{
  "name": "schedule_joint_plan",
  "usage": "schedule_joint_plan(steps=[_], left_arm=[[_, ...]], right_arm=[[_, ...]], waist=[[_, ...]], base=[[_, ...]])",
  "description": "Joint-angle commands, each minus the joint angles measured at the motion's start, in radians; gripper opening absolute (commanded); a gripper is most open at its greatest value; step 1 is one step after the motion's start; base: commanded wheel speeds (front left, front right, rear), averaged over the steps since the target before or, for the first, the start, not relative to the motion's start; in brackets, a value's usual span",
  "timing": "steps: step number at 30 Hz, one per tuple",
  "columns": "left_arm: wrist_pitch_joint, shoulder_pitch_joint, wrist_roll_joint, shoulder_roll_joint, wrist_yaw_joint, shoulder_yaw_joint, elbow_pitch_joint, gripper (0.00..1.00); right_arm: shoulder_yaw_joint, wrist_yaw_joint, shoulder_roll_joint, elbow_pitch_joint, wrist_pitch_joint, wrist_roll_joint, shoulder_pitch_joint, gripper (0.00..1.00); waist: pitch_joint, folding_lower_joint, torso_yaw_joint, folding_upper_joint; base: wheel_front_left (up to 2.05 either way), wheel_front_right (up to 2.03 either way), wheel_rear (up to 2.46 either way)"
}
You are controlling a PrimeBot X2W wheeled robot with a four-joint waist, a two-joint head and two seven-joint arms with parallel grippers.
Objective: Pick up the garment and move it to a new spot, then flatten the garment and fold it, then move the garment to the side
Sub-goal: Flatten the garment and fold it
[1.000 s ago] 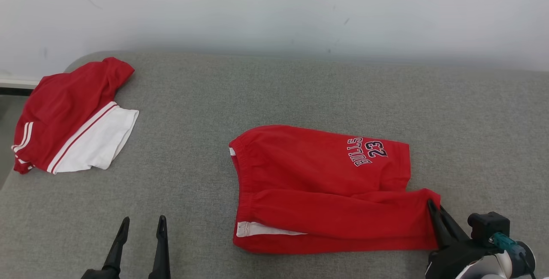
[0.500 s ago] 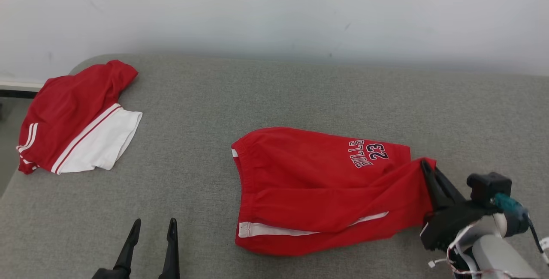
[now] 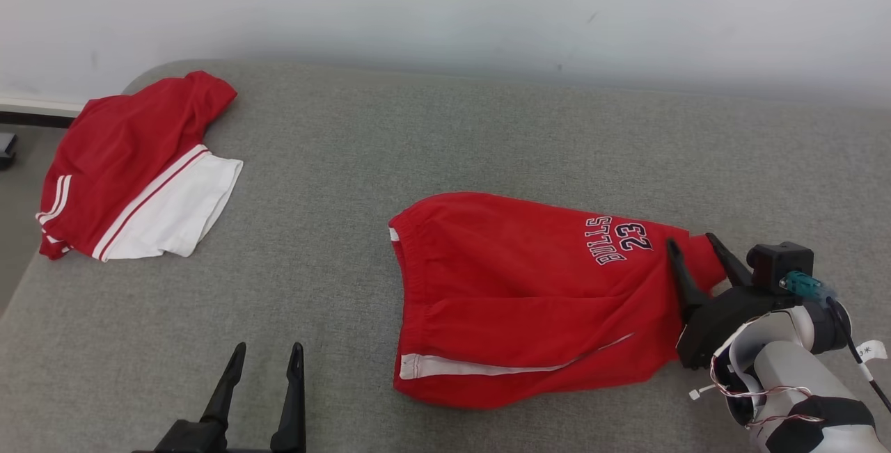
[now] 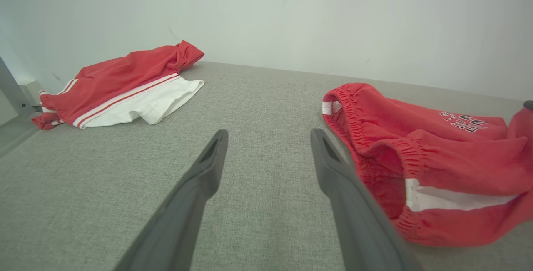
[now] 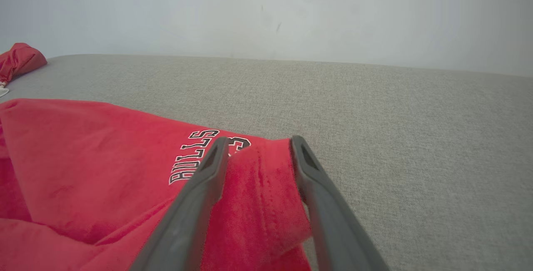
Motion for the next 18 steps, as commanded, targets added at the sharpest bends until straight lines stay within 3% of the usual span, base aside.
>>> schedule_joint_plan(steps=[1,8,18], left_arm=[[-0.003,-0.011,-0.002,-0.001,-0.006,0.002,0.001,1.00],[-0.003,-0.007,0.005,-0.001,-0.006,0.014,-0.003,1.00],[-0.003,0.018,0.020,-0.001,-0.007,0.047,-0.037,1.00]], right_arm=[[0.005,0.001,0.000,0.006,-0.008,0.005,-0.007,1.00],[0.034,0.001,-0.033,-0.004,-0.039,0.037,0.025,1.00],[0.001,0.001,-0.141,-0.241,-0.040,0.060,0.261,1.00]], waist=[[0.000,-0.0001,-0.004,-0.0001],[-0.014,-0.0001,-0.026,-0.0001],[-0.031,-0.0001,-0.027,-0.0001]], base=[[0.00,0.00,0.00],[0.00,0.00,0.00],[0.00,0.00,0.00]])
